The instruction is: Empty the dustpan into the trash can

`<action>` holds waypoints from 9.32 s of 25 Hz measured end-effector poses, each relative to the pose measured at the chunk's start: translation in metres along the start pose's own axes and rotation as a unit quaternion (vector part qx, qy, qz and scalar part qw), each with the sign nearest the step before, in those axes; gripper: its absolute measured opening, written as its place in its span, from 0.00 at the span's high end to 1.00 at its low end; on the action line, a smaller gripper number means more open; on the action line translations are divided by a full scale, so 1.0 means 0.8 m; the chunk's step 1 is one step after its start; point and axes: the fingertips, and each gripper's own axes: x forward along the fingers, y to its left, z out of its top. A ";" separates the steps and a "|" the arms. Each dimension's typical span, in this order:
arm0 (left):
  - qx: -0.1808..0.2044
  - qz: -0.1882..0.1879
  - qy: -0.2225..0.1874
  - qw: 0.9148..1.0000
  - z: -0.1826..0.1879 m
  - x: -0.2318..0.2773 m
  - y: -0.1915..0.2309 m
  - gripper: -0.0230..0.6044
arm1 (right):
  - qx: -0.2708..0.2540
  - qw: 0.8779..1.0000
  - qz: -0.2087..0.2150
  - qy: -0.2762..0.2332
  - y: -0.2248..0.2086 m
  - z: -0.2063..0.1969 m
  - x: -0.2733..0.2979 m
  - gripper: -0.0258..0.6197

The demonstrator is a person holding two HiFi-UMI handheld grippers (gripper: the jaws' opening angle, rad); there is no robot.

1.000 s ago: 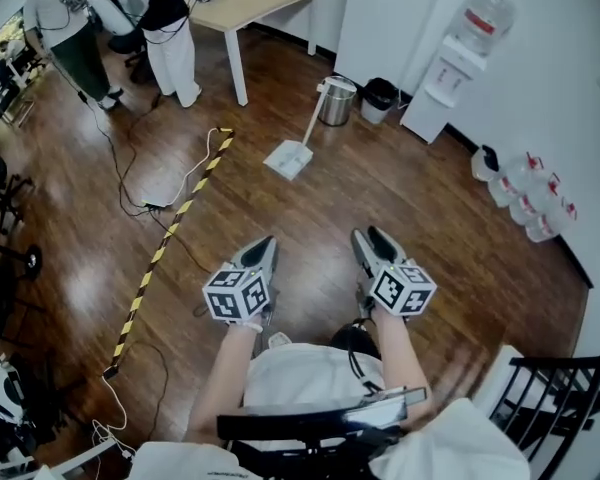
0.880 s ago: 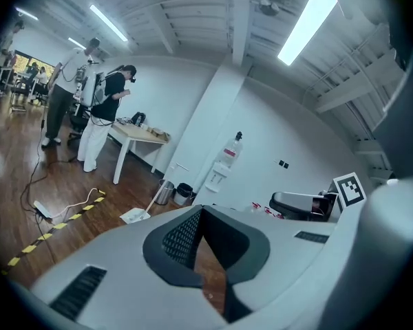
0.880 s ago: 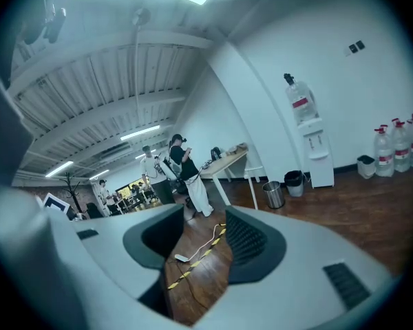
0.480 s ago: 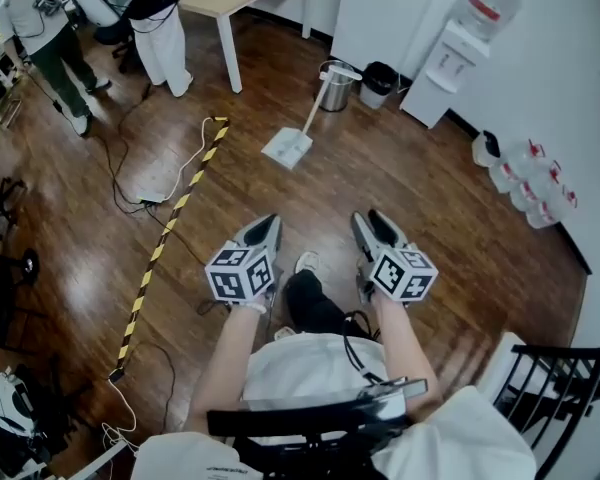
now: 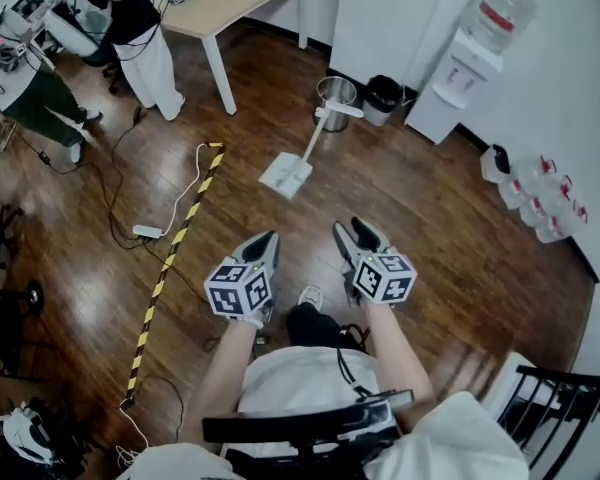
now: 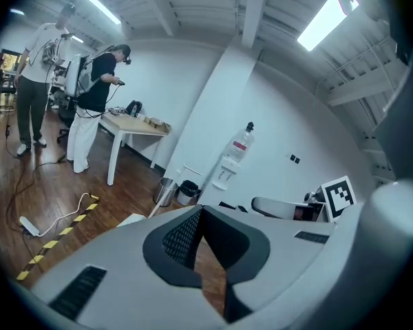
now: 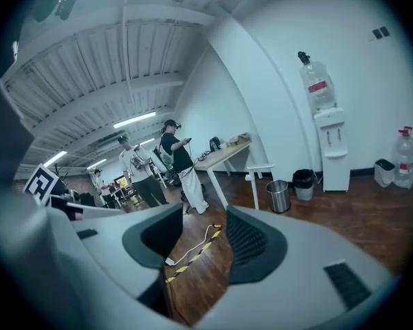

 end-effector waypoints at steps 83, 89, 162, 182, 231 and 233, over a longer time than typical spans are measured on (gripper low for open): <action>0.016 -0.089 0.124 0.988 0.276 0.686 0.005 0.98 | -0.192 0.972 -0.102 0.087 -0.409 0.399 0.474 0.61; 0.055 -0.119 0.147 0.980 0.277 0.730 -0.059 0.98 | -0.205 0.976 -0.056 0.039 -0.446 0.542 0.448 0.61; -0.076 0.041 0.032 0.996 0.594 1.040 0.043 0.98 | -0.528 0.806 0.254 0.080 -0.508 0.738 0.712 0.63; -0.072 0.048 0.012 0.996 0.498 0.867 0.034 0.98 | -0.600 0.767 0.215 0.078 -0.426 0.613 0.654 0.63; -0.110 0.103 0.012 0.988 0.501 0.876 0.091 0.98 | -0.544 0.806 0.221 0.080 -0.437 0.713 0.747 0.63; -0.111 0.108 0.016 0.988 0.503 0.883 0.096 0.98 | -0.536 0.811 0.220 0.080 -0.444 0.725 0.754 0.63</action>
